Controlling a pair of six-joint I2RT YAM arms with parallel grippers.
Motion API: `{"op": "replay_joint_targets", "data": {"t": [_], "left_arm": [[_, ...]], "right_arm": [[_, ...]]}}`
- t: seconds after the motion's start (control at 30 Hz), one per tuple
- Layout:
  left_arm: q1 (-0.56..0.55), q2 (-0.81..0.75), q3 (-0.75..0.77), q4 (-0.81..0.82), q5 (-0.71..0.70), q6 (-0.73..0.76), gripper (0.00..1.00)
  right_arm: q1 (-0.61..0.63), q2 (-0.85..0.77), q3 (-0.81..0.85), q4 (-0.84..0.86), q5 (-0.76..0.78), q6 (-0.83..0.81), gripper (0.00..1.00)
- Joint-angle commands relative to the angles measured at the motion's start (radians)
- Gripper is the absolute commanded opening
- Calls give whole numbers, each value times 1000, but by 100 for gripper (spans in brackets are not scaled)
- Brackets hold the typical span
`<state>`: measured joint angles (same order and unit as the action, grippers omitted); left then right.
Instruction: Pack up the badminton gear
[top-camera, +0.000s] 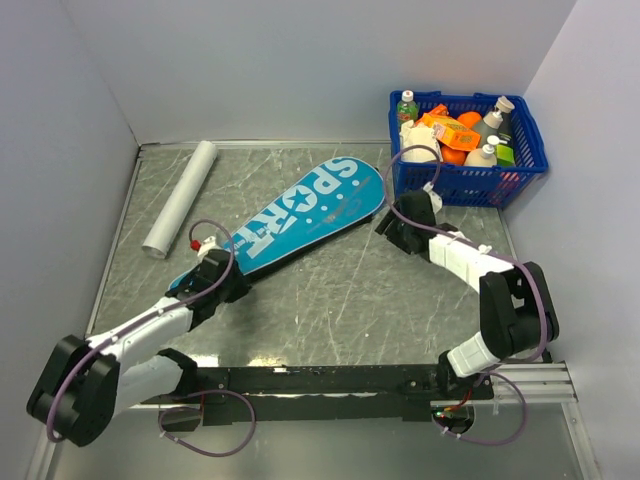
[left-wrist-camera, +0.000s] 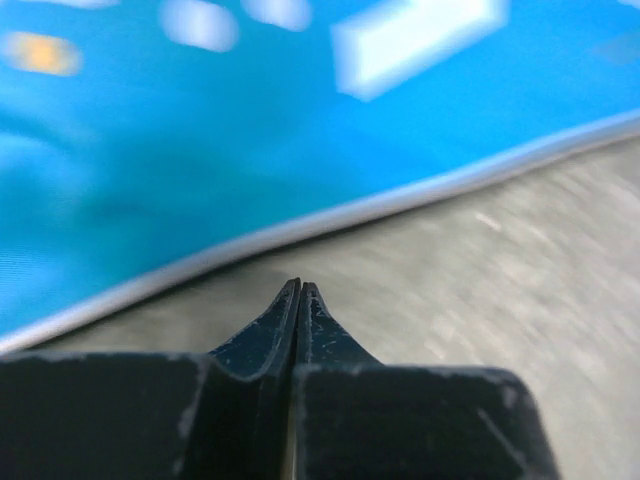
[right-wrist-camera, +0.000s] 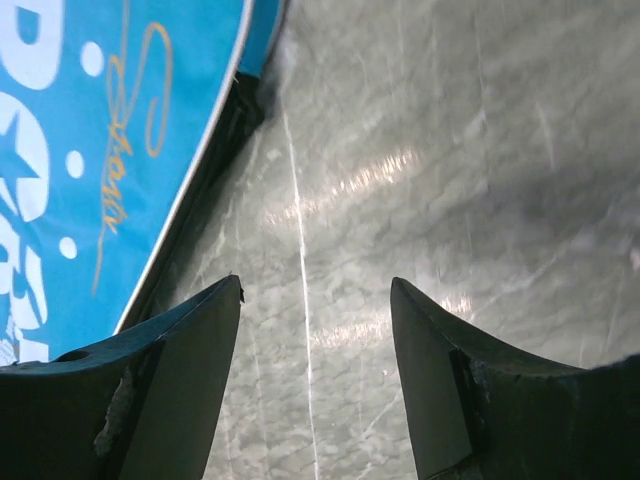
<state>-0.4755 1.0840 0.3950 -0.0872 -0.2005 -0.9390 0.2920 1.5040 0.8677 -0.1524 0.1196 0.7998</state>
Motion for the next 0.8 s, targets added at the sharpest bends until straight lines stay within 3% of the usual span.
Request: {"op": "replay_joint_targets", "data": {"t": [0.0,0.17,0.3,0.77], "left_arm": [[0,-88,70,114,249,22,6],[-2,-66,224,52,204,68,7],[0,78,355,52,130,103,4],[8,526,505,167,35,124,1]], "right_arm": [[-37,45,80,34,-116,-126,67],[-48,157,163,60,-164,-143,60],[-50,220,223,57,-176,-126,52],[-50,328,286,111,-198,-59,28]]}}
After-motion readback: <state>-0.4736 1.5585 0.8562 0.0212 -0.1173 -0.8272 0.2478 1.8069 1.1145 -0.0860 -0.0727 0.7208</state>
